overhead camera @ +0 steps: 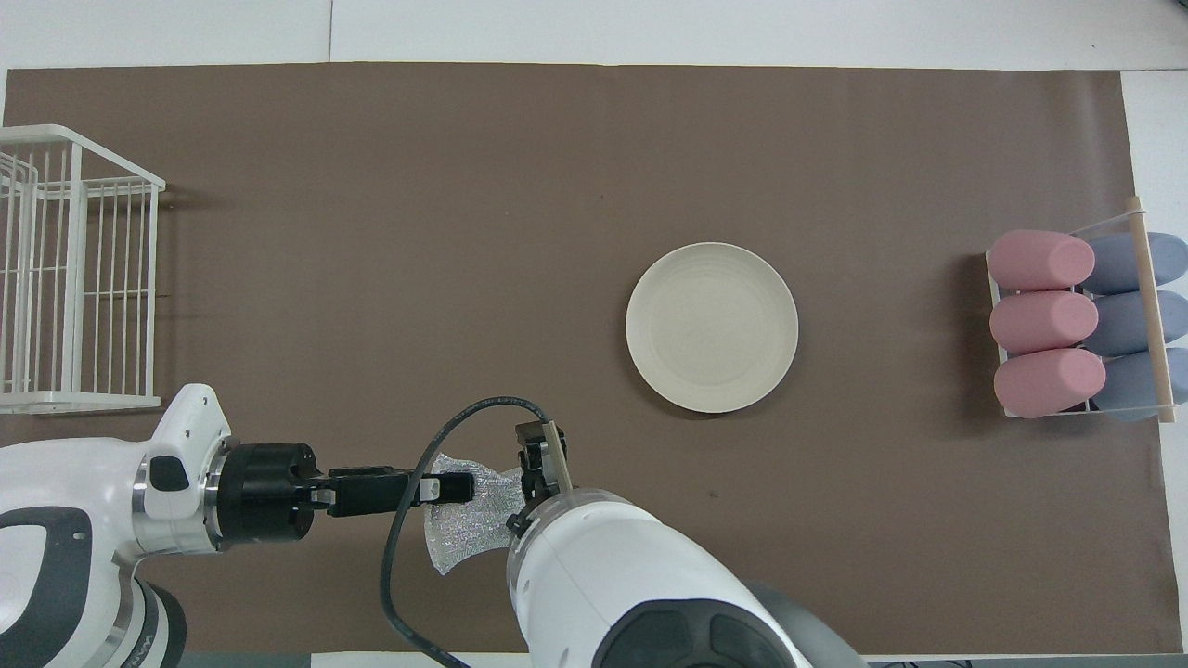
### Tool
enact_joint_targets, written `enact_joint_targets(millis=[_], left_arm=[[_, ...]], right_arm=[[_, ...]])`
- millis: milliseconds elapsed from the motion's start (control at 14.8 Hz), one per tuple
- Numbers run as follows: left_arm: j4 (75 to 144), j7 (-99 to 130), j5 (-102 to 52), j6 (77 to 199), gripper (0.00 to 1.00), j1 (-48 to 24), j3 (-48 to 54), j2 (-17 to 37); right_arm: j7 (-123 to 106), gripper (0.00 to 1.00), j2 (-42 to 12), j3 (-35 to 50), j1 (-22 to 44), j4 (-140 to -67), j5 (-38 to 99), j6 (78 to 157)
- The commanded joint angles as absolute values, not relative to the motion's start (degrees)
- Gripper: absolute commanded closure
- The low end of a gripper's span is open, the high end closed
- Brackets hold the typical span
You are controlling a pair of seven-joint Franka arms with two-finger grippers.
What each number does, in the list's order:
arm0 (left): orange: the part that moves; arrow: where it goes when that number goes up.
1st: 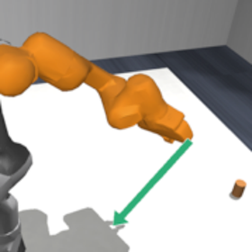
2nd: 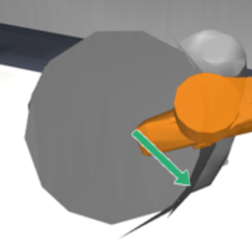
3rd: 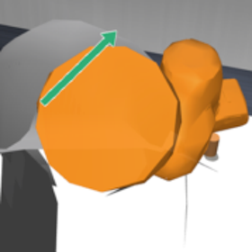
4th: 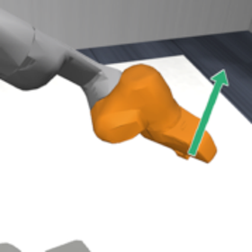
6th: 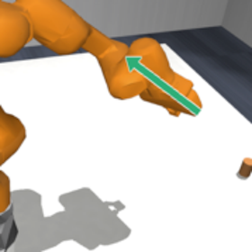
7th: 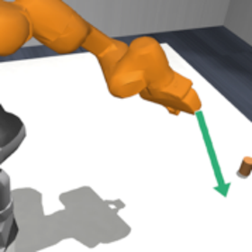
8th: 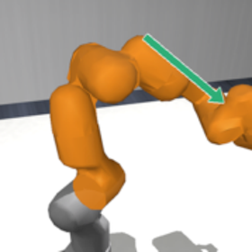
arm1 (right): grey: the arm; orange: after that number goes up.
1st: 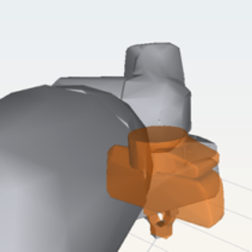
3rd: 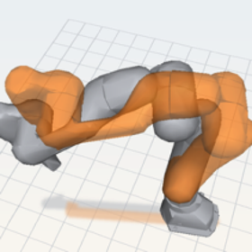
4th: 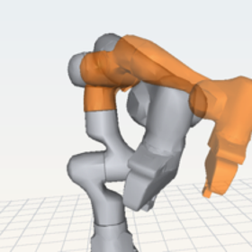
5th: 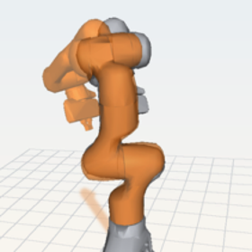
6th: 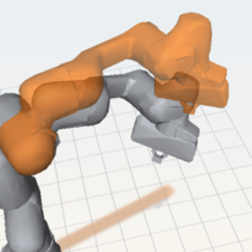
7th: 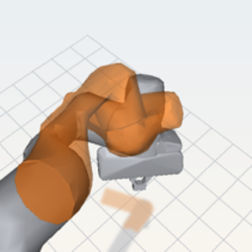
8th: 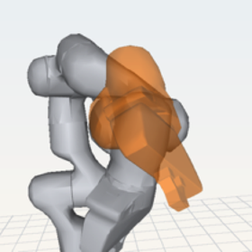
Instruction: Wipe plate with sponge
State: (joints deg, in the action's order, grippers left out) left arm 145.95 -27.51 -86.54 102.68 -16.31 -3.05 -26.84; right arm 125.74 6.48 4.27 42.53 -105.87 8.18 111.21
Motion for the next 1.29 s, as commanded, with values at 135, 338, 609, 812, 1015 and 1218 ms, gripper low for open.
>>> enact_joint_targets(millis=[135, 338, 609, 812, 1015, 1218], left_arm=[[148.01, -28.48, -87.45, 101.78, 1.0, -16.96, -3.96, -28.92], [148.01, -28.39, -87.36, 101.69, 1.0, -16.96, -3.96, -28.92], [148.01, -28.3, -87.1, 101.43, 1.0, -16.79, -3.96, -28.92], [148.01, -28.21, -87.01, 101.43, 1.0, -16.79, -3.96, -28.83], [148.01, -28.04, -86.84, 101.43, 1.0, -16.79, -3.96, -28.83], [147.74, -26.55, -85.96, 101.34, 0.01, -16.61, -3.96, -28.65]], right_arm=[[127.61, 0.0, 8.09, 4.48, 42.63, -108.45, 9.49, 115.48], [128.06, 0.39, 8.09, 4.48, 42.63, -108.54, 10.63, 115.93], [126.22, 0.96, 8.17, 4.57, 42.63, -108.54, 10.55, 114.61], [125.86, 1.0, 8.17, 4.66, 42.54, -108.54, 10.55, 114.61], [125.86, 1.0, 8.17, 4.66, 42.54, -108.54, 10.55, 114.52], [125.77, 1.0, 8.17, 4.57, 42.45, -108.54, 10.55, 114.26]])
